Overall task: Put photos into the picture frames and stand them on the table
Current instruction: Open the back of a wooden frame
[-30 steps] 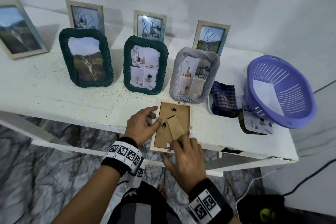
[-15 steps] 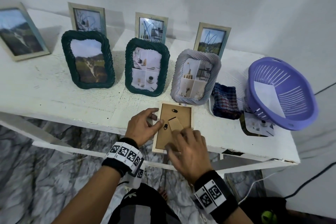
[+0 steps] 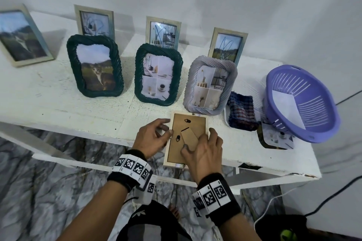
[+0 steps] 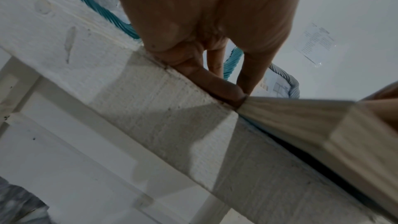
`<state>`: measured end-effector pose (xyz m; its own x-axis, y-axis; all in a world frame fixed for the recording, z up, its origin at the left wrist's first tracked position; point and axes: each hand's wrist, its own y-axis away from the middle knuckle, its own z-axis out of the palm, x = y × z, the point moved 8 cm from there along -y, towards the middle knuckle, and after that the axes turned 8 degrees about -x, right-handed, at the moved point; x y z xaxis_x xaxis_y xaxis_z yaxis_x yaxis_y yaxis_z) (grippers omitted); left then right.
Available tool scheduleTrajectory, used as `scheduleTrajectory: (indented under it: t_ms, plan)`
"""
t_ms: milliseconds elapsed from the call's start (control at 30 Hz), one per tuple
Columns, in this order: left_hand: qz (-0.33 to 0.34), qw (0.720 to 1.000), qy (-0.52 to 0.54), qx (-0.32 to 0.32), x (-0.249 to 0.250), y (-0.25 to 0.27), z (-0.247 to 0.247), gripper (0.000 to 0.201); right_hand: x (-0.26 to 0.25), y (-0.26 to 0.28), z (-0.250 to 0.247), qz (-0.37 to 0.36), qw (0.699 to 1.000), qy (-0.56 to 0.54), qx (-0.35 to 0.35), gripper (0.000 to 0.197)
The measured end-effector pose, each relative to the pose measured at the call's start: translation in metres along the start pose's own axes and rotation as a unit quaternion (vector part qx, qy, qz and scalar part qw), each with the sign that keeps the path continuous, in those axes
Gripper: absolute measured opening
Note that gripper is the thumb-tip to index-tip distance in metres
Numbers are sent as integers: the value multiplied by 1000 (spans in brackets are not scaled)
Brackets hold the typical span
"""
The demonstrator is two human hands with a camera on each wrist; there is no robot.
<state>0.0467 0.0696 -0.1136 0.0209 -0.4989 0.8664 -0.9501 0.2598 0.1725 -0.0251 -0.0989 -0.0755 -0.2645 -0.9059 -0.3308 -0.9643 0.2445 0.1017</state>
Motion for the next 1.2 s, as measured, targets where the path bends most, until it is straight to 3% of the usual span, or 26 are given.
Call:
scheduleTrajectory:
  t_ms: [167, 333, 467, 600, 833, 1100, 1200]
  plan:
    - [-1, 1000, 15, 1, -1, 0, 1, 32, 5, 5, -20, -13, 996, -67, 49, 36]
    - [2, 1000, 15, 2, -5, -1, 1, 33, 56, 13, -41, 57, 992, -114, 20, 42]
    - [7, 1000, 25, 5, -5, 0, 1, 32, 94, 22, -41, 98, 991, -79, -35, 48]
    - [15, 999, 32, 28, -6, 3, 0, 31, 109, 26, -35, 74, 989, -107, -75, 44]
    - [26, 998, 43, 47, -6, 5, -2, 31, 130, 17, -31, 68, 998, -14, -3, 40]
    - [21, 998, 49, 34, -8, 4, -1, 30, 121, 7, -28, 74, 996, 50, -9, 48]
    - [22, 998, 55, 35, -9, 4, -1, 31, 88, 4, -29, -28, 994, 103, -7, 44]
